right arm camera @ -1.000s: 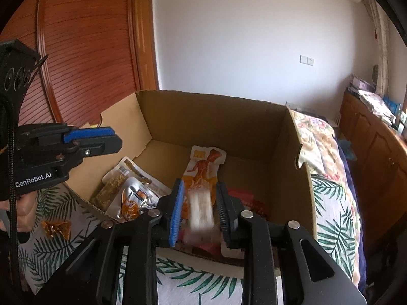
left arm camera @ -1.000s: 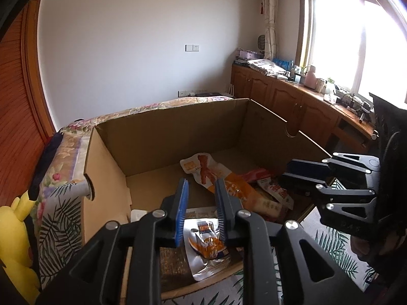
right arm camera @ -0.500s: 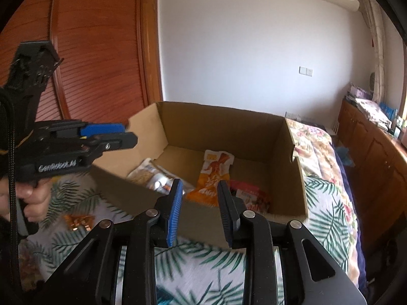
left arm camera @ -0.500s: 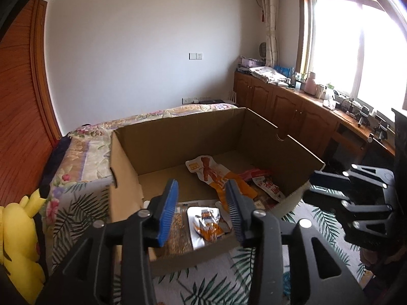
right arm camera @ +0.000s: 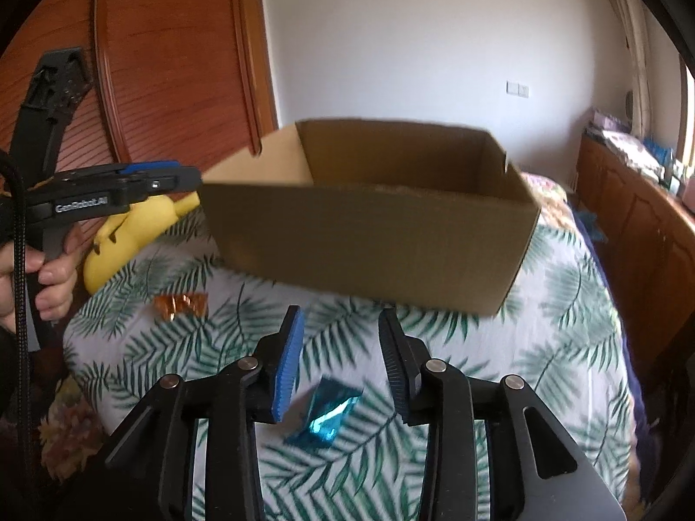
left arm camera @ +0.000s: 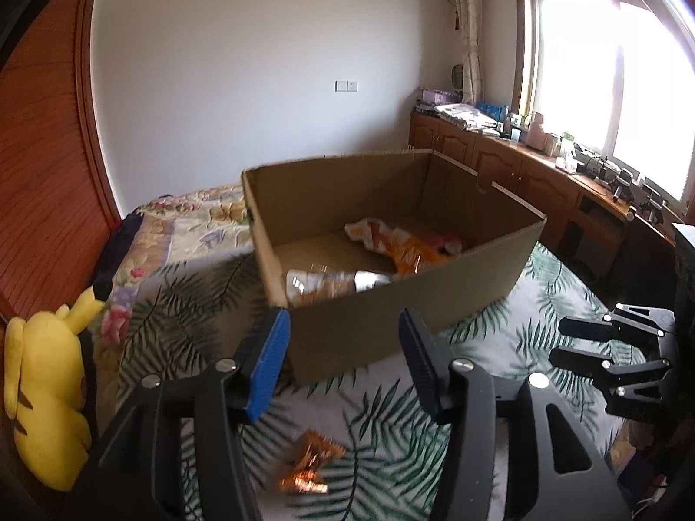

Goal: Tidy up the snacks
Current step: 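Withdraw both grippers from the box toward the teal and orange wrappers, then grasp the orange-gold candy with the left gripper while the right gripper grasps the teal candy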

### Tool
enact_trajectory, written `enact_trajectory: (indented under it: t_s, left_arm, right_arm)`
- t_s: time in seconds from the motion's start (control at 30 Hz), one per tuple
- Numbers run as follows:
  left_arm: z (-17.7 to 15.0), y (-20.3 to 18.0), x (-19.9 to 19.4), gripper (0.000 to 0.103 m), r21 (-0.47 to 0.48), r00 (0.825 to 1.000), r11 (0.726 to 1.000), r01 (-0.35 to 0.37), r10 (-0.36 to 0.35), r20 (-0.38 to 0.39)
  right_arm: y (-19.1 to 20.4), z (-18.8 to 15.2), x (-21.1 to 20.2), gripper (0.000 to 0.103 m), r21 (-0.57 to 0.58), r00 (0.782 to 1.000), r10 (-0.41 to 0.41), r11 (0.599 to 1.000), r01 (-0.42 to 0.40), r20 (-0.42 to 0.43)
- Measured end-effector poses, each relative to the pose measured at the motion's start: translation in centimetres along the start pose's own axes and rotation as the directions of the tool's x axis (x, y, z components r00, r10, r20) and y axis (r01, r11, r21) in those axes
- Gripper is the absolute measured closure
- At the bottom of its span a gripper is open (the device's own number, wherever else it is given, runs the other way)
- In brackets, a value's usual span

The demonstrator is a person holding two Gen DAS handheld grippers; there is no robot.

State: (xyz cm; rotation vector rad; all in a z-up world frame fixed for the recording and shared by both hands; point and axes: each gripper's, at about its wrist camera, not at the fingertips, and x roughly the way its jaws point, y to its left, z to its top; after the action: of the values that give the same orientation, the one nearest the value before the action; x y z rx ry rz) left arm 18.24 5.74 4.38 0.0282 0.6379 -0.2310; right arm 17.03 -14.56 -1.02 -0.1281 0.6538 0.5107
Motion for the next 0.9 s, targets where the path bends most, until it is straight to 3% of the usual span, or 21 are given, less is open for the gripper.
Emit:
enact_trajectory:
  t_s: [0.13,0.43,0.9]
  left_arm:
    - [-2.4,0.5,0.7,0.033,-0.007,0.999,1.000,-0.002,0.001,-0.049]
    - [-6.9,0.9,3.3,0.033,0.040,0.987,0.999,-0.004,0.010,-0.163]
    - [-9.2,2.6,5.7,0.033,0.065,0.970,0.997,-0.038,0.052,-0.237]
  right_arm:
    - [0.0,-1.5,0.8,0.065,0.020,0.999,0.005,1.000,-0.004,-0.043]
    - [0.2,-4.0,3.1,0.064,0.042,0.992,-0.002,0.999,0.008,-0.126]
    - [0.5,-4.5,5.1,0.061,0.023,0.983,-0.019,0.999,0.024,-0.185]
